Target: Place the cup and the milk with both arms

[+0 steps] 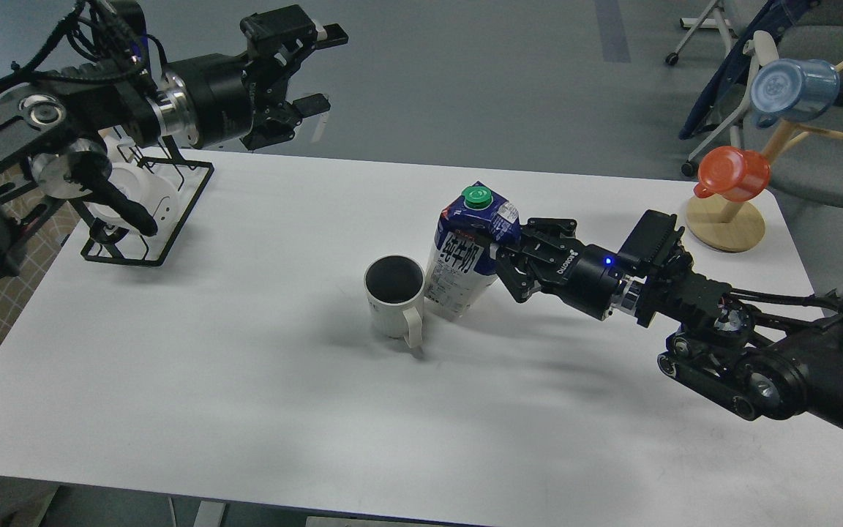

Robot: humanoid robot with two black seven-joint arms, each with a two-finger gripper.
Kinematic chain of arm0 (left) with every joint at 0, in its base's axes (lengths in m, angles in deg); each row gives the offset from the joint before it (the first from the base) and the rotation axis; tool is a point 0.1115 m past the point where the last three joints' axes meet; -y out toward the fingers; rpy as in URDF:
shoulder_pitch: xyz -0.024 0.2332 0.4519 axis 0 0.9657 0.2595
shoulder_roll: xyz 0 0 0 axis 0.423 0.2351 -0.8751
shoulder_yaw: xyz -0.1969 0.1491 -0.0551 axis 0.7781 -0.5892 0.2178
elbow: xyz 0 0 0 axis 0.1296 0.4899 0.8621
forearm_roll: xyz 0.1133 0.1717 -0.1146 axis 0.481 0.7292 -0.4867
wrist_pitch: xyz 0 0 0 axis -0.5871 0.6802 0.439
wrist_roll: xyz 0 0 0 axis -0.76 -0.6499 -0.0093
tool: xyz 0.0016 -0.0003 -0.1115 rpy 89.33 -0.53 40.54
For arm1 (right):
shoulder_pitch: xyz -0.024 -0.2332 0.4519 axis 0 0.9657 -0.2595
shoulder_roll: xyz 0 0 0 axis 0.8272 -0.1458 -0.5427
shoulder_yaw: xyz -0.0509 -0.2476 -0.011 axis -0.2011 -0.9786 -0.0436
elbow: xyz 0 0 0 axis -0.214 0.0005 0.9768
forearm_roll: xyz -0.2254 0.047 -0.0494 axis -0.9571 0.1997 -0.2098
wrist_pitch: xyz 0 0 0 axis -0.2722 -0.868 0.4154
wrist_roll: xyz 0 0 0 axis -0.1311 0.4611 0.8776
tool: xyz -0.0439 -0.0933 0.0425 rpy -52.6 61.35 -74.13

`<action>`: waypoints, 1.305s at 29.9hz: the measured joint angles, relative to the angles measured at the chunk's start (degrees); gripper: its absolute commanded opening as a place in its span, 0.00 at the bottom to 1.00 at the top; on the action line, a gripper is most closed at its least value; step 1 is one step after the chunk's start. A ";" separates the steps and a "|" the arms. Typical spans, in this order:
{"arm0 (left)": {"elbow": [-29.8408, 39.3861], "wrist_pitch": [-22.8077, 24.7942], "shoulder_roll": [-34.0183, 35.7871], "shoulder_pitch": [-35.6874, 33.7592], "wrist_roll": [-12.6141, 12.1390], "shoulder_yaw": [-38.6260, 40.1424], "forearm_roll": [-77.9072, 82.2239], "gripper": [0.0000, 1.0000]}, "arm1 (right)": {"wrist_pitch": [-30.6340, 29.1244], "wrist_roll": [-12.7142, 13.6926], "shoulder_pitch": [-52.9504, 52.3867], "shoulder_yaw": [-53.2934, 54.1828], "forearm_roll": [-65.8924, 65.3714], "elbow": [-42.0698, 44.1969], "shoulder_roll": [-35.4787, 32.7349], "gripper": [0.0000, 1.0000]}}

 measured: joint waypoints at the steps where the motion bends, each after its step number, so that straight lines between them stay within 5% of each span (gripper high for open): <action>1: 0.00 0.00 0.00 0.02 0.04 0.00 0.00 0.98 | 0.00 0.00 0.03 -0.05 0.00 0.17 0.08 0.24; 10: 0.00 0.03 0.00 0.08 0.06 0.01 -0.06 0.98 | 0.04 0.00 0.09 -0.16 0.00 1.42 0.64 0.57; 13: 0.00 0.03 0.00 0.08 0.06 0.14 -0.09 0.98 | 0.04 0.00 0.10 -0.18 -0.01 1.45 0.66 0.62; 39: 0.00 0.08 0.67 0.27 0.06 0.44 -0.03 0.98 | 0.00 -0.02 0.28 -0.20 0.66 -2.71 -3.13 0.69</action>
